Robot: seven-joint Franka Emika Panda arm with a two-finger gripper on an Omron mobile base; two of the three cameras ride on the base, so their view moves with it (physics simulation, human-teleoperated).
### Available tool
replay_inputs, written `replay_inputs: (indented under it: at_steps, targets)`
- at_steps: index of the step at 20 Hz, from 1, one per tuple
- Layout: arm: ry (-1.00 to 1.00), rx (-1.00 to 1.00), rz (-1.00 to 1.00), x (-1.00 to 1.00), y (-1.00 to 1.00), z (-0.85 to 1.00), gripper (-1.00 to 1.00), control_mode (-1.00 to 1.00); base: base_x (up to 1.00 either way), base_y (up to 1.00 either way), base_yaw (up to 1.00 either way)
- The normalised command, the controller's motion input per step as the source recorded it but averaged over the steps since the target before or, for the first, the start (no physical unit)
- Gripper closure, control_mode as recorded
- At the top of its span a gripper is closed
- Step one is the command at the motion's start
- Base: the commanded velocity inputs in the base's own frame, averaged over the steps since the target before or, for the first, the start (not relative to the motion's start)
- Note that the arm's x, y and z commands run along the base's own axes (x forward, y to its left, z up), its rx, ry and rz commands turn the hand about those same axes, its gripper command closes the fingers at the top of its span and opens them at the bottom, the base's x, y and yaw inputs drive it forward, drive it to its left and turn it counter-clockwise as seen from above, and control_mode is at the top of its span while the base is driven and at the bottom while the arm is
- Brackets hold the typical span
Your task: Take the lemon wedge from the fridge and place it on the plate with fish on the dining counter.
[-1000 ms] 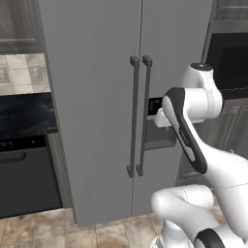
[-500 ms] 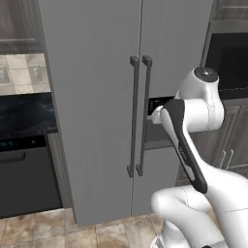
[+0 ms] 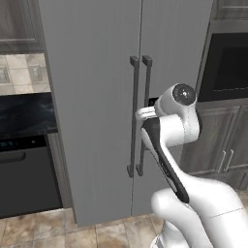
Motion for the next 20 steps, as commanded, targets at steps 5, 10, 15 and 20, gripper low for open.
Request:
replay_inputs:
  at_steps: [5,10,15,20]
  targets:
    - [0.00,0.00,0.00,0.68,0.00,0.00,-1.00,-1.00,0.00,0.00,0.00]
    - [0.01,0.00,0.00,0.84,0.01,0.00,-1.00,-1.00,0.00,0.00,0.00]
    - [0.07,0.06,0.07,0.70,0.00,0.00,-1.00,-1.00,0.00,0.00,0.00]
    - [0.04,0.08,0.13,0.49,0.00,-0.04,-1.00,-1.00,0.00,0.00,0.00]
